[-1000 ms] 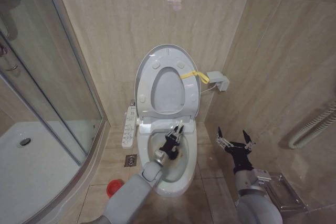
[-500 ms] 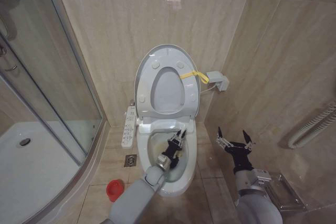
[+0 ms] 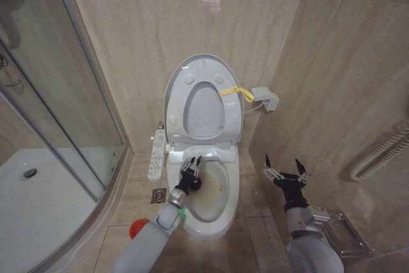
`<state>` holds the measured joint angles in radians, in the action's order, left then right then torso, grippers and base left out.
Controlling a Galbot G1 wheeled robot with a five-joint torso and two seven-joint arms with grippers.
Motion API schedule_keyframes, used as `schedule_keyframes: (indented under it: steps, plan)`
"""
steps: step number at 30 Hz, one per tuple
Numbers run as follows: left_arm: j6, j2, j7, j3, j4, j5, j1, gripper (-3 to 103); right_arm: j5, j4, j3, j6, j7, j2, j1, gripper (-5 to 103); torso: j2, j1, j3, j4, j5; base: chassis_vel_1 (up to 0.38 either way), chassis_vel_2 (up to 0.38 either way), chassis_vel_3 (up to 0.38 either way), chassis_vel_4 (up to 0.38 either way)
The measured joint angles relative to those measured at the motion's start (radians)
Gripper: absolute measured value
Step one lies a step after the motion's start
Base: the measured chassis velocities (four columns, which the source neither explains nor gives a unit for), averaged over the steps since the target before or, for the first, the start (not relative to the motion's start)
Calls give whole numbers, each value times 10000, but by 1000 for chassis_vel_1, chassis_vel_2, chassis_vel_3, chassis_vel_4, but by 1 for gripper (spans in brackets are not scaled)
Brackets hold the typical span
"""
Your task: Open the toilet lid, clean the toilet bowl with a toilet brush, close the toilet lid, and flush.
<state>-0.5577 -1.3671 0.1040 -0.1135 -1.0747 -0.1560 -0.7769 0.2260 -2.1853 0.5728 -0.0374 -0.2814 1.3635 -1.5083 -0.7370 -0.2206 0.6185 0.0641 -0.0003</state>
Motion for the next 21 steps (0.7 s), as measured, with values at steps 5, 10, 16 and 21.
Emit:
schedule_keyframes:
  steps: [5,10,16,21]
  plan:
    - [116,317,-11,50,-479,-154,-472,18,0,0,0,0,0,0,0,100,0,0,1,-2,0,0,0,0,0]
    - [393,617,-52,-54,-988,-268,-745,19,0,0,0,0,0,0,0,100,1,-1,1,-2,2,0,0,0,0]
    - [558,996,-259,-243,-1492,-278,-989,19,0,0,0,0,0,0,0,100,1,0,1,-4,4,0,0,0,0]
    - [289,772,-317,-285,-1319,-174,-734,19,0,0,0,0,0,0,0,100,1,-1,2,-3,4,0,0,0,0]
